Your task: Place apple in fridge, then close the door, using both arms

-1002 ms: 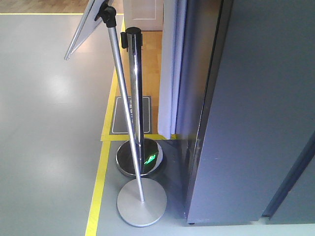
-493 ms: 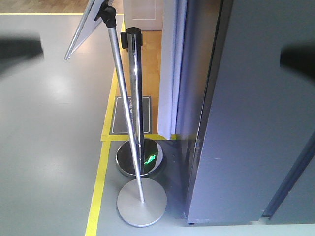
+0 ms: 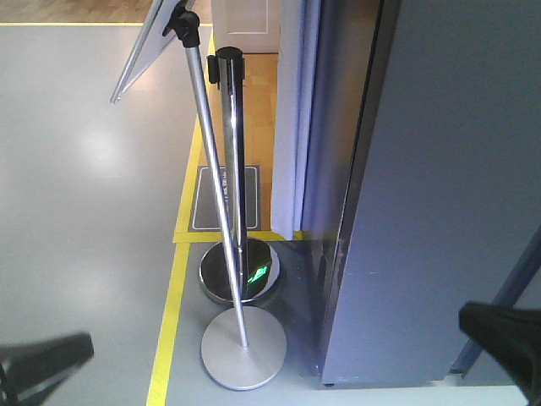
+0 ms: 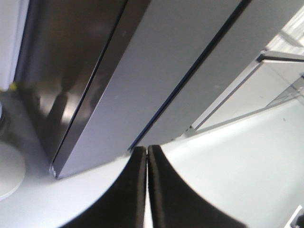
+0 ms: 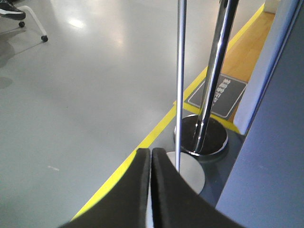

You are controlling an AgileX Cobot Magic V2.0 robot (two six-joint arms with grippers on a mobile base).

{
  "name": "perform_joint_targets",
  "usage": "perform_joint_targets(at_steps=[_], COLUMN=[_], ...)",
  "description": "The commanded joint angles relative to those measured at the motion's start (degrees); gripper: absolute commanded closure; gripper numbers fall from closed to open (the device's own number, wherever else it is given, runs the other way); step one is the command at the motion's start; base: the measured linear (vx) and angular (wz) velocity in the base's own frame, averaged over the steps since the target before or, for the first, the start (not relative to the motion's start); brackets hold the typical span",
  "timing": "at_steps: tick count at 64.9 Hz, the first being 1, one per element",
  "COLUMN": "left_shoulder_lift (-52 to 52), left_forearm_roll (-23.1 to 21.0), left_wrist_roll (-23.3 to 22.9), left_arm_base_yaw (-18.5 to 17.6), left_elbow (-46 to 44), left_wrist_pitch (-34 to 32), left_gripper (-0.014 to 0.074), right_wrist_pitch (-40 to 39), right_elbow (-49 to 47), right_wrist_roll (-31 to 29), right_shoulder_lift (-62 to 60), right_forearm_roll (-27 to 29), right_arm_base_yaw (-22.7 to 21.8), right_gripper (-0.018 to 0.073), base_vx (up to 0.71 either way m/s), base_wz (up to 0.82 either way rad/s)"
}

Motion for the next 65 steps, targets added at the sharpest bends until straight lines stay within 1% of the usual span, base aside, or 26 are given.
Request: perform_joint_targets(at_steps=[1,13,33,65], left_shoulder_lift=[-0.7,-0.7,-0.7,-0.7], left_forearm_roll=[-3.0,-3.2,-3.2,-3.2], left_wrist_roll=[-0.4,-0.4,-0.4,-0.4], left_arm_base_yaw=[-0.1,-0.1,-0.1,-0.1], left_elbow=[1.0,1.3,1.3,1.3], left_wrist_pitch=[1.8,2.0,-0.6,-0.6], left_gripper=[0.0603,0.0603,0.0603,0.0603], right_wrist_pitch=[-1.0,1.3,1.3,1.3], right_elbow=[0.0,0.1,0.1,0.1], right_wrist_roll=[-0.5,-0.5,-0.5,-0.5], right_shoulder_lift=[-0.6,-0.6,-0.6,-0.6], right_forearm_roll=[2.7,2.9,2.9,2.9], right_arm_base_yaw=[-0.1,-0.1,-0.1,-0.1], right_gripper=[0.0564,0.0564,0.0564,0.0564], base_vx=[0.0,0.0,0.0,0.0], base_wz=[0.0,0.0,0.0,0.0])
